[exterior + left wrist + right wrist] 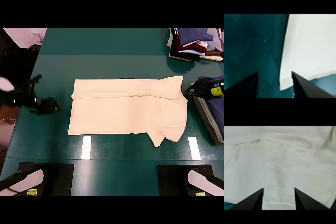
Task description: Fold the shirts.
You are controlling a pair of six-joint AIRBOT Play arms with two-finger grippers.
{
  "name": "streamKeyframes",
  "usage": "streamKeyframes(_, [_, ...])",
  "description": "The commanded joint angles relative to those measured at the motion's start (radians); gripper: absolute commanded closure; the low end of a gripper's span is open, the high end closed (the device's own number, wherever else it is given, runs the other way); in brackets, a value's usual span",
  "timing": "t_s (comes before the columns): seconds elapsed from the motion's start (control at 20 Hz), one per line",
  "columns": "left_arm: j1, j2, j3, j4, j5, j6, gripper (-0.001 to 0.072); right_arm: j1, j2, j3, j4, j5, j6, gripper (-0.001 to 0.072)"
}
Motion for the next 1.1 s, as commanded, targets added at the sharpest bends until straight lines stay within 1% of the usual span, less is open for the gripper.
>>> streamKeyframes(0.0, [0.036, 0.086, -0.231, -0.109, 0.023, 0.062, 0.0233, 0.010, 0.090, -0.084, 0.005, -0.034, -0.008, 0.0277])
streamKeyframes(0.15, [0.008, 0.087, -0.310, -0.149, 0.044, 0.108, 0.0233, 0.010, 0.117, -0.109, 0.008, -0.038, -0.008, 0.0277])
streamKeyframes(0.25, [-0.036, 0.086, -0.341, -0.152, 0.076, 0.109, 0.0233, 0.010, 0.132, -0.109, 0.009, -0.037, -0.008, 0.0277])
streamKeyframes(0.45, [-0.115, 0.086, -0.377, -0.151, 0.139, 0.071, 0.0233, 0.009, 0.169, -0.109, 0.009, -0.040, -0.008, 0.0277])
streamKeyframes(0.55, [-0.122, 0.086, -0.377, -0.170, 0.183, 0.054, 0.0236, 0.008, 0.185, -0.109, 0.006, -0.041, -0.008, 0.0277])
streamKeyframes(0.6, [-0.122, 0.086, -0.372, -0.180, 0.199, 0.043, 0.0383, 0.006, 0.192, -0.109, 0.000, -0.037, -0.008, 0.0277])
streamKeyframes(0.65, [-0.122, 0.086, -0.366, -0.186, 0.209, 0.042, 0.0549, 0.006, 0.195, -0.109, -0.005, -0.025, -0.008, 0.0277])
streamKeyframes(0.7, [-0.122, 0.086, -0.353, -0.190, 0.214, 0.042, 0.0687, 0.005, 0.193, -0.111, -0.008, 0.000, -0.008, 0.0277])
streamKeyframes(0.85, [-0.122, 0.087, -0.272, -0.189, 0.182, 0.042, 0.0683, -0.047, 0.205, -0.212, -0.007, 0.060, -0.008, 0.0277])
streamKeyframes(1.05, [-0.122, 0.087, -0.175, -0.190, 0.129, 0.069, 0.0683, -0.195, 0.221, -0.487, -0.007, 0.069, -0.008, 0.0277])
